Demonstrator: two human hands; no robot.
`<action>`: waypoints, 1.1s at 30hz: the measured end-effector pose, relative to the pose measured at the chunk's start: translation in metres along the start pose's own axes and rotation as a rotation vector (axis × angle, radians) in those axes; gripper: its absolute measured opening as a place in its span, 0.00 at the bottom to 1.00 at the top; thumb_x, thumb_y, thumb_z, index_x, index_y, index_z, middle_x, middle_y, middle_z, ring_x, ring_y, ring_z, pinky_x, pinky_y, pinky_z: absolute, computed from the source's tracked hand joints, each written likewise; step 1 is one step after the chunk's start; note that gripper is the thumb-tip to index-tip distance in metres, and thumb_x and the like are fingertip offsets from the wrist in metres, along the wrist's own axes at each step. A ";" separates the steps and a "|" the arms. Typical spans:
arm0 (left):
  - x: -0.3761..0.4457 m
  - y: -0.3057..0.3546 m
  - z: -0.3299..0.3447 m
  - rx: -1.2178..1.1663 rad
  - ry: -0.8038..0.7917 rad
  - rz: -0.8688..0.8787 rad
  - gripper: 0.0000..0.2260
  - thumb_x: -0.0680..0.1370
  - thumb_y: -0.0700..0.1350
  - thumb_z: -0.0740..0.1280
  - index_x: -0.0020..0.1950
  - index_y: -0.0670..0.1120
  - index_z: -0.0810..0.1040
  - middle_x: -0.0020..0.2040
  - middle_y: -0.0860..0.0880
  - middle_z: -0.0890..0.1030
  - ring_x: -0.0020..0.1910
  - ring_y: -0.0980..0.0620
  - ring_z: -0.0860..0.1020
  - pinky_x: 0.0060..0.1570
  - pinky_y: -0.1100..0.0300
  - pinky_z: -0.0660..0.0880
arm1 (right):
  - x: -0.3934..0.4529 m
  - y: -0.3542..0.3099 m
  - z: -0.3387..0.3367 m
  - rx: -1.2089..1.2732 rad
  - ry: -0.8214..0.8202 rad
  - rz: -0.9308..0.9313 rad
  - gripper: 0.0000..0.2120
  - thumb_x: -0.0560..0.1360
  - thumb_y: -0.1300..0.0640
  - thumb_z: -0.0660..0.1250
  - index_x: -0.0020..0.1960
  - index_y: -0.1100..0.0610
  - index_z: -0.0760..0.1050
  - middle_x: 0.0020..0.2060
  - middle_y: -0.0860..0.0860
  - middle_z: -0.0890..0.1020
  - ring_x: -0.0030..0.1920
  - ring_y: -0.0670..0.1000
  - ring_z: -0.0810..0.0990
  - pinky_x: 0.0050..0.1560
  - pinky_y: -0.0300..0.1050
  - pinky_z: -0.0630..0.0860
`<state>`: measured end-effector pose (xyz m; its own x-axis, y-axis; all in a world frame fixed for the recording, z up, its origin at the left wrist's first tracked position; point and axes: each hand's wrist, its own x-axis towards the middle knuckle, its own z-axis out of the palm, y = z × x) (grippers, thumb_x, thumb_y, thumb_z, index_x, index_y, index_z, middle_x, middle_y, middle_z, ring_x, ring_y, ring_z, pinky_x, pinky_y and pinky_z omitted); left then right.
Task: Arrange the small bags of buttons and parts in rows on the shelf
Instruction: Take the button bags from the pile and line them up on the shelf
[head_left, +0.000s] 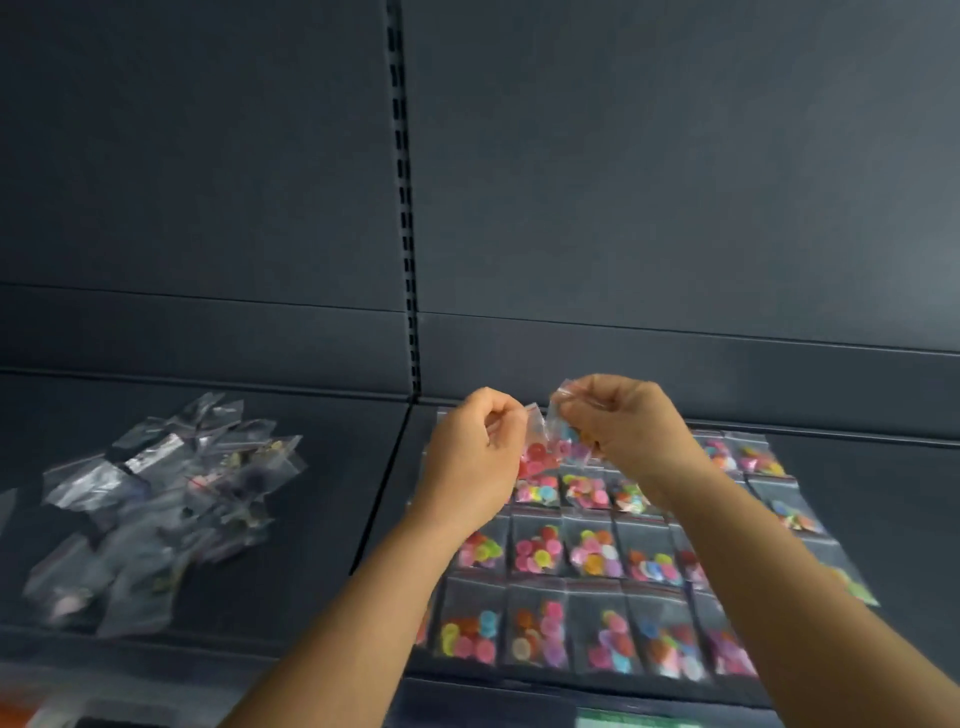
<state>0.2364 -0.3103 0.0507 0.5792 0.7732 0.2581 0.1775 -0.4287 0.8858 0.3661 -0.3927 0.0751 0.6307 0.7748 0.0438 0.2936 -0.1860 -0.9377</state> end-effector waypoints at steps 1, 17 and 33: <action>-0.004 0.008 0.015 -0.001 -0.012 -0.008 0.05 0.79 0.47 0.61 0.44 0.52 0.75 0.40 0.57 0.79 0.43 0.64 0.77 0.39 0.72 0.70 | -0.003 0.006 -0.015 -0.024 0.005 -0.007 0.02 0.74 0.60 0.69 0.46 0.55 0.80 0.32 0.43 0.80 0.30 0.39 0.76 0.37 0.35 0.73; -0.048 0.071 0.167 0.135 -0.128 0.025 0.07 0.78 0.47 0.64 0.46 0.48 0.81 0.41 0.55 0.82 0.41 0.61 0.79 0.39 0.71 0.73 | -0.059 0.085 -0.166 0.153 0.130 0.129 0.07 0.76 0.60 0.67 0.41 0.58 0.81 0.32 0.53 0.79 0.32 0.49 0.74 0.38 0.44 0.75; -0.088 0.054 0.200 0.405 -0.306 0.132 0.12 0.80 0.48 0.62 0.59 0.46 0.79 0.55 0.50 0.80 0.54 0.54 0.76 0.53 0.65 0.71 | -0.109 0.143 -0.186 -0.519 0.051 0.113 0.05 0.76 0.55 0.66 0.50 0.52 0.80 0.38 0.45 0.80 0.36 0.45 0.79 0.40 0.40 0.77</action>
<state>0.3543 -0.4948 -0.0011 0.8126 0.5546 0.1791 0.3458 -0.7061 0.6180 0.4727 -0.6158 0.0005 0.7090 0.7050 -0.0190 0.5307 -0.5511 -0.6440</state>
